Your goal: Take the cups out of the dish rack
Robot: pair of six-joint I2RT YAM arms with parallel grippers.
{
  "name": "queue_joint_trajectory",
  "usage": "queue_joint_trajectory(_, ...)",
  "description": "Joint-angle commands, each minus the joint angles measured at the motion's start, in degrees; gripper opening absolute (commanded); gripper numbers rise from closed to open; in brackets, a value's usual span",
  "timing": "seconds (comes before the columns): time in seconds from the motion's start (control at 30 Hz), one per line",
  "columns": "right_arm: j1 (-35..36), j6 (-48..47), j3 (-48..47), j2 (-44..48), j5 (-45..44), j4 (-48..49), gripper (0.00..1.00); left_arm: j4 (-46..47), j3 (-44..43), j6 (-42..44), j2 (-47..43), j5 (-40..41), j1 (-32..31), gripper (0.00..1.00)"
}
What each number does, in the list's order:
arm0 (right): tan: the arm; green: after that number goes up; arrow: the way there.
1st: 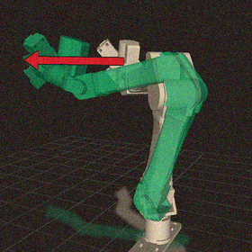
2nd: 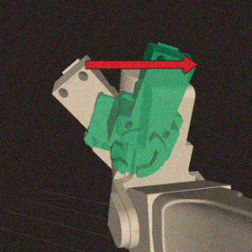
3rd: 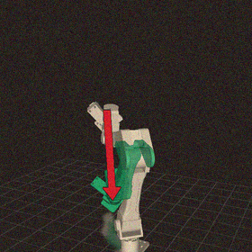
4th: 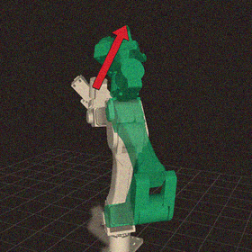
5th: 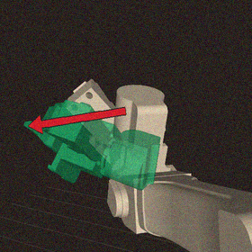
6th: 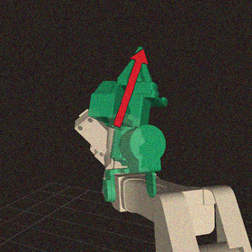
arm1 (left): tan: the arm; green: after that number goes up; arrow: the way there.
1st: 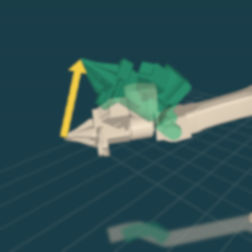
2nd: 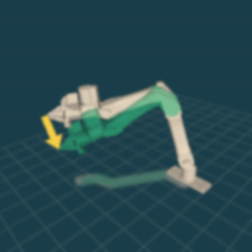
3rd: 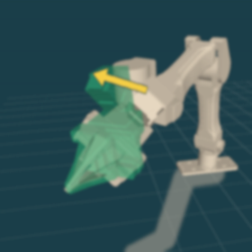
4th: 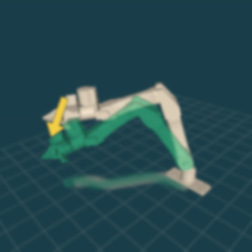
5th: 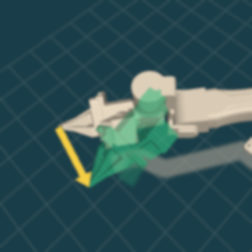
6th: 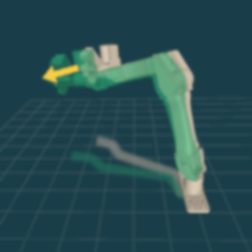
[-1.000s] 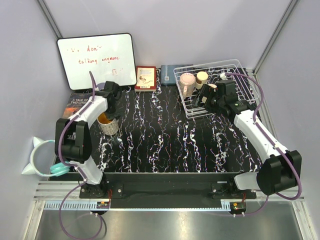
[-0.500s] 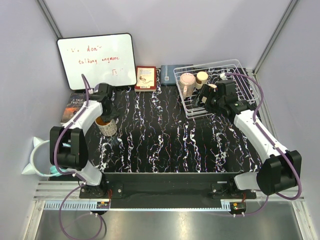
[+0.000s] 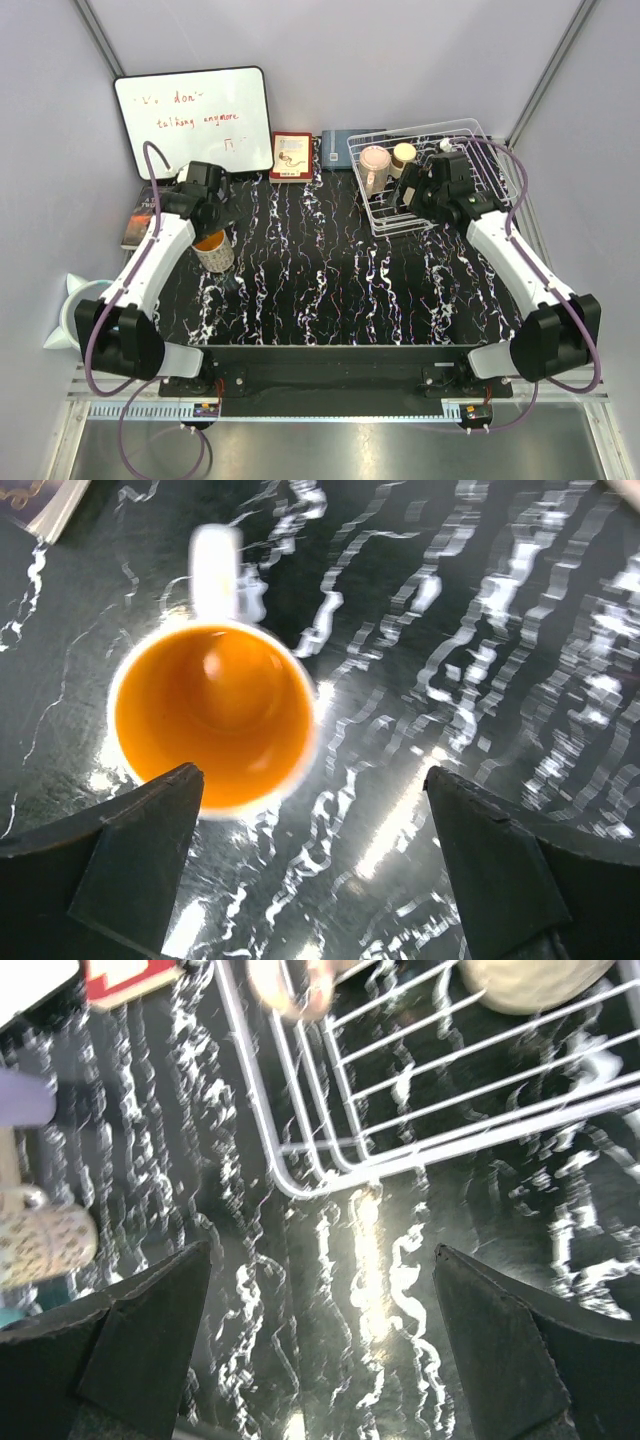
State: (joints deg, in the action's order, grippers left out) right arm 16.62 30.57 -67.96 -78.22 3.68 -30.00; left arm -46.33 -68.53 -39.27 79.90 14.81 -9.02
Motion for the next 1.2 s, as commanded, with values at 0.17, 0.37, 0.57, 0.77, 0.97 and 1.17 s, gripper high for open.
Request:
queue_joint_trajectory(0.17, 0.7, -5.1, -16.1, -10.6, -20.3, -6.7, 1.0, -3.2, -6.9, 0.2, -8.0, 7.8, -12.2, 0.99)
queue_joint_trajectory(0.37, 0.7, -5.1, -29.5, -22.8, -15.7, -8.1, 1.0, -2.4, -6.0, 2.2, -6.2, 9.8, -21.1, 0.99)
queue_joint_trajectory(0.57, 1.8, -7.4, -40.8, -33.8, -11.9, -9.9, 1.0, -0.8, -2.6, 0.9, -5.9, 6.0, -24.3, 0.99)
queue_joint_trajectory(0.77, 2.0, -9.0, -43.4, -38.4, -9.6, -10.0, 0.95, -0.7, -0.7, 0.4, -6.3, 5.1, -25.4, 0.99)
queue_joint_trajectory(0.97, 3.3, -8.2, -44.9, -41.0, -8.2, -10.0, 0.87, -0.7, -0.1, -0.3, -6.2, 4.4, -26.2, 0.99)
queue_joint_trajectory(1.17, 4.6, -7.8, -45.7, -43.9, -8.9, -9.6, 0.81, -0.7, -0.1, 0.0, -5.4, 4.5, -26.9, 0.99)
